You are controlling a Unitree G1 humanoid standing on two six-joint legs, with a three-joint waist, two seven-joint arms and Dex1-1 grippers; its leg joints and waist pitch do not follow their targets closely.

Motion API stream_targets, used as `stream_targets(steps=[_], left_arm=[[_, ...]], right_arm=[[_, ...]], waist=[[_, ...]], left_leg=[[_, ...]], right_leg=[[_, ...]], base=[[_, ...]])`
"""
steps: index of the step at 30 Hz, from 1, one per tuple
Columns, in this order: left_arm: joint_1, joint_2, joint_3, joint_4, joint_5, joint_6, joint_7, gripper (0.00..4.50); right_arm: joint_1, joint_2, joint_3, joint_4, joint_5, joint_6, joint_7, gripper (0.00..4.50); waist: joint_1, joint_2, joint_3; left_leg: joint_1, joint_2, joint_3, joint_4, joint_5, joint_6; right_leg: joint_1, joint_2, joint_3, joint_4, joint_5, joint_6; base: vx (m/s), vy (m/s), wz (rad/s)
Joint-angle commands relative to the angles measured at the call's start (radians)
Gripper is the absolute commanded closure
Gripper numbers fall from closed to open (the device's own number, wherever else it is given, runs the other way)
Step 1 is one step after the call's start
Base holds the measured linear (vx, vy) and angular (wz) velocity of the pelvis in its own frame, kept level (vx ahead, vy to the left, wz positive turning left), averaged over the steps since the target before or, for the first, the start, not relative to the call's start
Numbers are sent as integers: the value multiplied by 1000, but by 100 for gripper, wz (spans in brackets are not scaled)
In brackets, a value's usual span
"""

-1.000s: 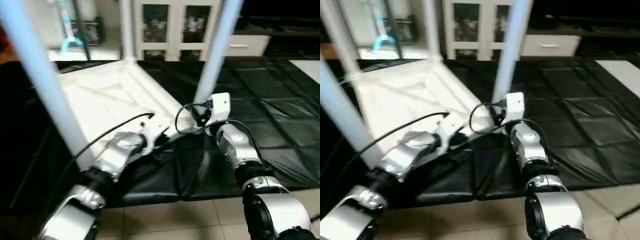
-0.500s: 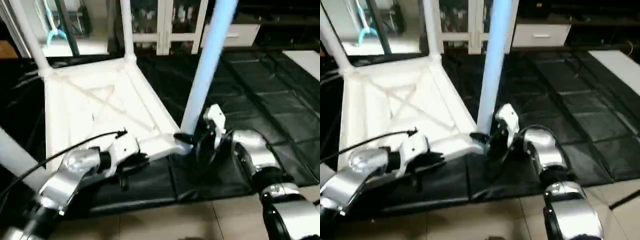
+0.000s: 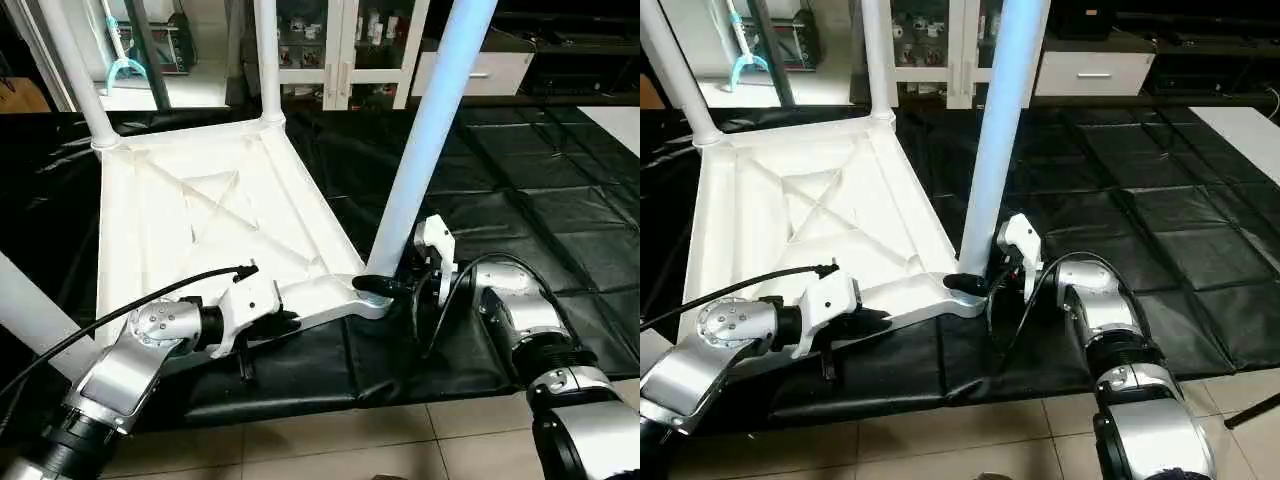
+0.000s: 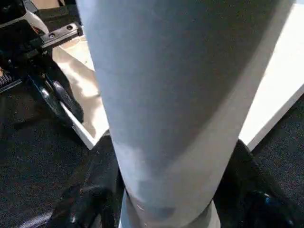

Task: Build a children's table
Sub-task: Rotate leg to tighten

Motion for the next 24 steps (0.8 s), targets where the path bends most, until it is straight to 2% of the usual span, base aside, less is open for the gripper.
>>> stream_targets(steps=[1,4,6,7,8,10,11,12,13,15,16,17,18,19,21,22,23,24], left_arm=[[2,14,-24,-12,10,8,-35,450],[-21,-11,-32,23,39,35,14,450],[-62,-68,-40,75,75,79,96,450],[-63,-70,-40,77,76,80,99,450],[-78,-91,-41,95,86,99,129,450],[-136,-176,-28,173,110,177,247,450],[-144,-187,-26,183,112,188,263,450],[-163,-214,-21,209,118,212,299,450],[-195,-254,-11,257,127,240,357,450],[-272,-349,18,374,133,258,484,450],[-329,-414,35,458,142,253,565,450],[-365,-450,33,505,145,245,590,450],[-372,-457,31,513,145,244,592,450],[-376,-457,24,516,150,239,587,450],[-372,-453,24,508,147,236,576,450],[-371,-452,27,506,146,235,571,450],[-353,-430,20,484,149,209,543,450],[-332,-406,10,460,152,182,510,450]], right_arm=[[6,-26,-40,13,5,24,-91,252],[10,0,-51,25,-16,26,-218,254],[11,48,-66,42,-35,45,-395,254],[11,49,-67,42,-35,46,-399,255],[9,63,-73,50,-39,51,-452,255],[-5,106,-89,87,-48,68,-617,255],[-7,111,-92,92,-48,71,-637,255],[-13,124,-96,103,-49,78,-684,255],[-24,149,-107,124,-44,82,-761,255],[-48,211,-132,170,-27,75,-916,256],[-59,262,-135,196,-35,66,-1006,256],[-64,305,-120,209,-48,59,-1026,256],[-66,316,-113,212,-52,59,-1027,256],[-67,331,-108,214,-48,54,-1004,256],[-67,338,-104,209,-44,63,-965,256],[-68,343,-103,208,-45,71,-943,256],[-65,337,-106,191,-33,53,-873,256],[-62,323,-101,176,-31,30,-812,256]], waist=[[3,6,-62],[1,4,-59],[-2,4,-55],[-2,4,-55],[-2,2,-54],[-2,2,-50],[-4,-1,-47],[-2,-1,-49],[-4,1,-47],[-4,-1,-48],[-1,-2,-46],[9,-2,-47],[12,-3,-47],[14,-5,-48],[15,-1,-49],[14,-3,-51],[15,0,-51],[13,-3,-54]], left_leg=[[7,1,16,-57,-90,102],[8,0,16,-58,-111,88],[9,-2,16,-60,-140,62],[9,-2,16,-60,-140,62],[9,-3,16,-61,-159,38],[12,-5,17,-62,-184,22],[14,-8,17,-62,-210,5],[15,-9,15,-62,-217,-1],[16,-12,15,-62,-237,-6],[22,-14,16,-61,-257,-8],[34,-16,21,-60,-277,-8],[44,-17,22,-58,-297,-10],[40,-18,21,-60,-301,-7],[23,-16,15,-66,-285,-1],[20,-13,12,-68,-283,7],[15,-13,11,-69,-267,11],[16,-12,10,-69,-264,12],[8,-10,8,-70,-250,24]], right_leg=[[70,-47,29,-47,28,-301],[68,-48,30,-52,-16,-291],[65,-48,32,-57,-73,-275],[65,-48,32,-57,-73,-275],[66,-48,34,-64,-133,-257],[60,-47,35,-70,-187,-239],[58,-47,34,-77,-242,-226],[62,-49,35,-76,-258,-221],[58,-47,35,-81,-294,-207],[52,-45,35,-88,-321,-190],[39,-41,35,-97,-343,-182],[33,-37,35,-99,-352,-173],[35,-37,34,-98,-350,-170],[50,-42,33,-92,-328,-163],[53,-45,31,-90,-309,-159],[58,-46,31,-88,-280,-164],[58,-46,31,-87,-269,-168],[66,-50,30,-84,-242,-179]], base=[[0,0,0],[0,0,0],[0,0,0],[0,0,0],[0,0,0],[0,0,0],[0,0,0],[0,0,0],[0,0,0],[0,0,0],[0,0,0],[0,0,0],[0,0,0],[0,0,0],[0,0,0],[0,0,0],[0,0,0],[0,0,0]])
